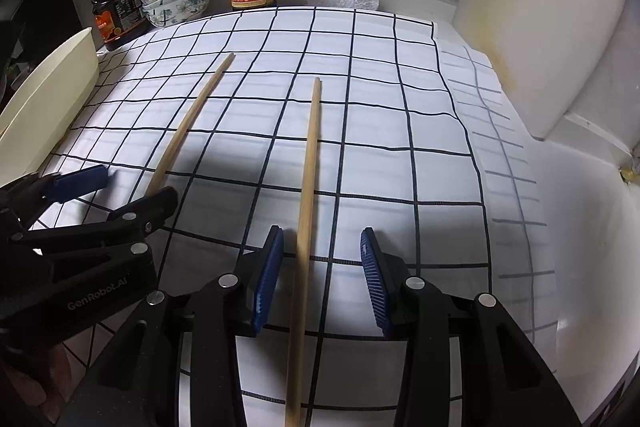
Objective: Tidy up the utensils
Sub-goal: 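Close the left tool on one chopstick while the right tool grasps the other, then lift both held chopsticks and carry them over the white plate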
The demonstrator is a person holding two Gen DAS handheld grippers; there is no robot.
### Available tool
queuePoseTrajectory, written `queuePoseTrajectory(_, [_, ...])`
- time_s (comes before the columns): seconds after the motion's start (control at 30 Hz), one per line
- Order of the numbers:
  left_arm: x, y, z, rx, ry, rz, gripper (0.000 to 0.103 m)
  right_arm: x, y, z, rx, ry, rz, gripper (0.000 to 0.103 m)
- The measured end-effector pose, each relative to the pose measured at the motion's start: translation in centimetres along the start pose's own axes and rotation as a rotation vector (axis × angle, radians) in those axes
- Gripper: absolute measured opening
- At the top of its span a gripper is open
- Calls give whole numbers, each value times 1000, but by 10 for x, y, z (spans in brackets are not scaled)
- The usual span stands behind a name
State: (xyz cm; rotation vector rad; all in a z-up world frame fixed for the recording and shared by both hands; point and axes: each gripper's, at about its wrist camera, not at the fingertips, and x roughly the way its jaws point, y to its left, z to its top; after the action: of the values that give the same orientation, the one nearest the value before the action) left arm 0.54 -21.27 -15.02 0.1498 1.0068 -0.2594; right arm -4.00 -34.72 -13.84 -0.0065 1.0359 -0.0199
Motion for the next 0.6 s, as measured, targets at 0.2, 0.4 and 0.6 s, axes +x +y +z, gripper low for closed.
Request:
queuePoseTrajectory(0.2, [-3,-10,0,30,2,-39,8,-1,8,1,-29,5,-6,7])
queuePoseTrajectory(0.4, [-3,-6,1,32,38,-75,7,-2,1,4,27,30,28,6])
queuePoseTrajectory(0.6, [-24,7,3,28,40,-112,7,-22,3,4,114,27,74,6])
